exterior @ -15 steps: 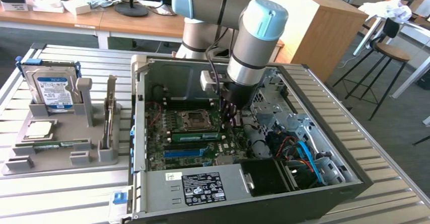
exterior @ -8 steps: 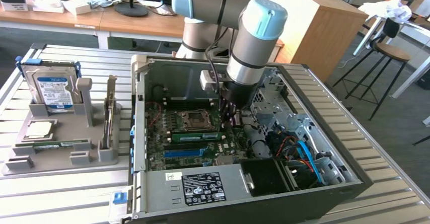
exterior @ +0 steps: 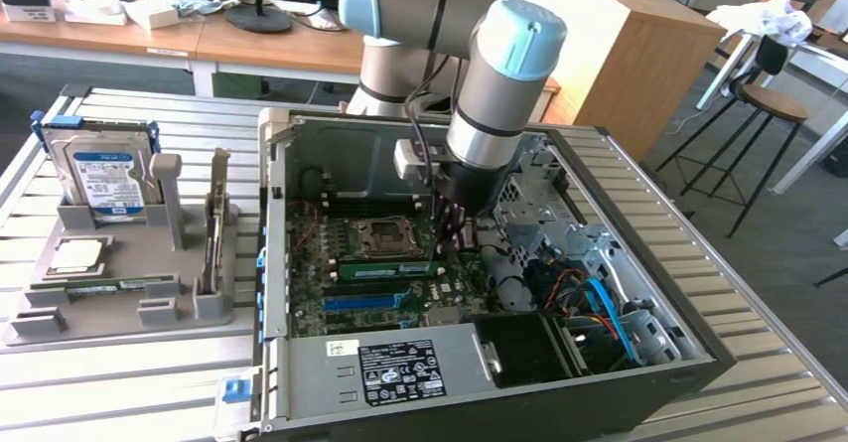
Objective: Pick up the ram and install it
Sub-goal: 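Press down the ram until it locks into place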
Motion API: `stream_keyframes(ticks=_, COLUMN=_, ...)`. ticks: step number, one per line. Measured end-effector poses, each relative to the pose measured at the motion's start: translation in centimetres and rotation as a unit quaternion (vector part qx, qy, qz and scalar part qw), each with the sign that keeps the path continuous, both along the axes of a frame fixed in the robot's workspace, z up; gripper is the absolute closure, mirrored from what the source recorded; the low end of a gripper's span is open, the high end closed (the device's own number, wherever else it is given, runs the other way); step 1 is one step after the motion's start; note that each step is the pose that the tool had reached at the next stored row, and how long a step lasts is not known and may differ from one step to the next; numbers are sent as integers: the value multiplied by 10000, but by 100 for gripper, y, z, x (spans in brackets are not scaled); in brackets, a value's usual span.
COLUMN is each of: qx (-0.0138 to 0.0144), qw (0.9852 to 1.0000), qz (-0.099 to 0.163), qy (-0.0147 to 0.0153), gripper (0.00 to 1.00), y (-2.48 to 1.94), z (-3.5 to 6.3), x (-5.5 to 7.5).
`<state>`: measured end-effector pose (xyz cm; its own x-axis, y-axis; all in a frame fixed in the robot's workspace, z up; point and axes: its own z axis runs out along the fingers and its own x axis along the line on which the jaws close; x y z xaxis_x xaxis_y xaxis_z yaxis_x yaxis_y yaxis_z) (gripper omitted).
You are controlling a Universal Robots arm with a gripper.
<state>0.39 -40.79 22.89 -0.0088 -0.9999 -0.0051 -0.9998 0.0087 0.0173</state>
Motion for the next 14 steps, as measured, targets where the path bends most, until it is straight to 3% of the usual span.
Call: stream_keyframes(ticks=14, qx=-1, qw=10000, qz=0, qy=0, gripper=90, y=0, z=-19, x=0)
